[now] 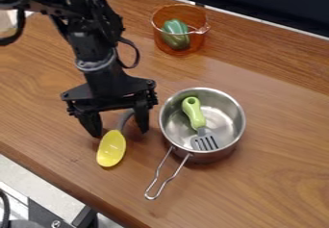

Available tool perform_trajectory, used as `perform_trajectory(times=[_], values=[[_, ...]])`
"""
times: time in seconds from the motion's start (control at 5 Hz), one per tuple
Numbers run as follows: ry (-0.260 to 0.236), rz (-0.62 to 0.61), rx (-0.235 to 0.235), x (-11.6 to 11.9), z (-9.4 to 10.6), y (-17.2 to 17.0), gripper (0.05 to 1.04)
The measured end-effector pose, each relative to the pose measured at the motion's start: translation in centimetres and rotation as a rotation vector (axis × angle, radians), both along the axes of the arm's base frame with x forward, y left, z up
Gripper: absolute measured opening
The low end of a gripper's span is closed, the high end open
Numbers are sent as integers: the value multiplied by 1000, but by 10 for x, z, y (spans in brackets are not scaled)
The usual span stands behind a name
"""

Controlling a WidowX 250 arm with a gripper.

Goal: Moved the silver spoon to the upper left corner

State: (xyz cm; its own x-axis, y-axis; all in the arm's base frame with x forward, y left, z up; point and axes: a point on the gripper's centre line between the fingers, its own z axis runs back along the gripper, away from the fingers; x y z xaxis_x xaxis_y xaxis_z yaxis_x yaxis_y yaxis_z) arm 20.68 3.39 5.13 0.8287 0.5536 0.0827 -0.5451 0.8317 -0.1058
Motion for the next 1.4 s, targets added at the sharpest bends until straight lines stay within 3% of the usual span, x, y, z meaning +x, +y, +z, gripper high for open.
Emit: perform_trajectory(times=[0.2,0.4,0.6,0.8,1.4], values=[[31,31,-23,-3,-3,2,686],[30,55,-18,-3,-2,4,402],[28,70,-16,-3,-3,6,190],[32,86,-21,-4,-2,9,133],[39,254,-40,-1,23,40,129]])
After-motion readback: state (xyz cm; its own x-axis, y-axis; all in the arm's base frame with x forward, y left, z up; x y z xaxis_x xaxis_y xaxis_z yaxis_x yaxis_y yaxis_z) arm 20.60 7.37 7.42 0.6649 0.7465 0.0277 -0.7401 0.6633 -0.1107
